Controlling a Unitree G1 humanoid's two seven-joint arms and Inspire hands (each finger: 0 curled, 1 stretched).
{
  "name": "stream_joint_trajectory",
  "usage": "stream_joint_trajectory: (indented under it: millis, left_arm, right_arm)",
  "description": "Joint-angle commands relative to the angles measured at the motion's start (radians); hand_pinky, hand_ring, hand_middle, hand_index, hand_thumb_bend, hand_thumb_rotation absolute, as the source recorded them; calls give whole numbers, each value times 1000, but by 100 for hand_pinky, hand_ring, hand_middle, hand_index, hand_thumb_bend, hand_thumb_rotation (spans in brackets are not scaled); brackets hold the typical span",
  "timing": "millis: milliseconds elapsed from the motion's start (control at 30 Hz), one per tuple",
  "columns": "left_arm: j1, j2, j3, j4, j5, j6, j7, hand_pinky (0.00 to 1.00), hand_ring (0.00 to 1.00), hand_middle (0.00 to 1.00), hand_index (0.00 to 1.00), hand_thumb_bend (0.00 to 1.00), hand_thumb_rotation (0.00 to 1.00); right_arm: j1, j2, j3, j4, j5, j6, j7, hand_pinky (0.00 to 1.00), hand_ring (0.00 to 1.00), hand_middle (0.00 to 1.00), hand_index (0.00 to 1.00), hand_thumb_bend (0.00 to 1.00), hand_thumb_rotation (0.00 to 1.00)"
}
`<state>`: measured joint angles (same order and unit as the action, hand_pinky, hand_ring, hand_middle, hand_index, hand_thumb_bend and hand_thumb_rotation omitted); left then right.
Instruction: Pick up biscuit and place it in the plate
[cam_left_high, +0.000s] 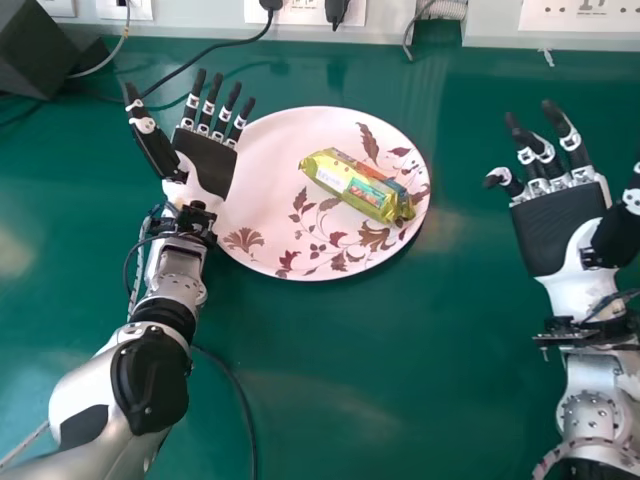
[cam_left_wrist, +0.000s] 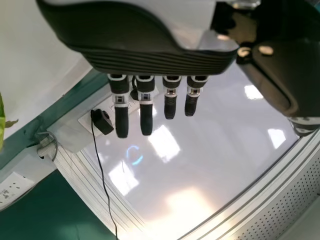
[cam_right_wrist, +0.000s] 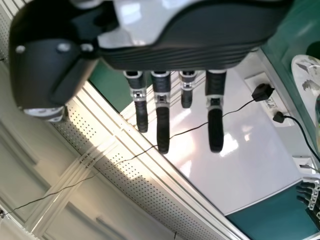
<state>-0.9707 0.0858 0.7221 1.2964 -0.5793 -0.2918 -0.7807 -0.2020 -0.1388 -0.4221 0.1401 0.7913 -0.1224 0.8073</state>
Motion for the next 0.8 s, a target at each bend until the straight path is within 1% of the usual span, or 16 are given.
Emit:
stream_joint_trajectory:
  millis: [0,67,133,200,400,500,633,767]
  left_arm:
    - [48,-8,3,22,-1,8,4,70,83,100,100,100,91]
    - [48,-8,3,23,0,6,3,72,84,100,100,100,91]
    - [48,-8,-1,23,5,-2,4,72,84,100,100,100,92]
    - [47,-8,0,24,7,0,8,73,84,100,100,100,92]
    - [43,-8,-1,24,12,3,22,71,83,100,100,100,92]
    - [41,-9,1,24,11,5,24,70,83,100,100,100,91]
    - [41,-10,-4,24,15,6,24,68,82,100,100,100,91]
    - [42,-11,-7,24,19,2,22,68,82,100,100,100,91]
  right_arm:
    - [18,8,1,-11,-3,-7,-6,39,53,63,83,75,87]
    - [17,6,1,-11,-3,-8,-3,39,53,63,82,75,86]
    - [14,4,0,-8,-3,-10,0,39,53,63,82,74,89]
    - [10,1,-1,-3,-5,-14,3,39,53,63,83,75,89]
    - [-3,-4,-1,14,-6,-19,9,39,53,63,82,75,90]
    - [-3,-4,0,15,-5,-14,1,39,53,63,82,75,90]
    - [-3,-3,-2,19,-4,-17,5,38,53,63,82,77,87]
    - [4,-2,0,12,-14,-26,-1,39,53,63,82,75,89]
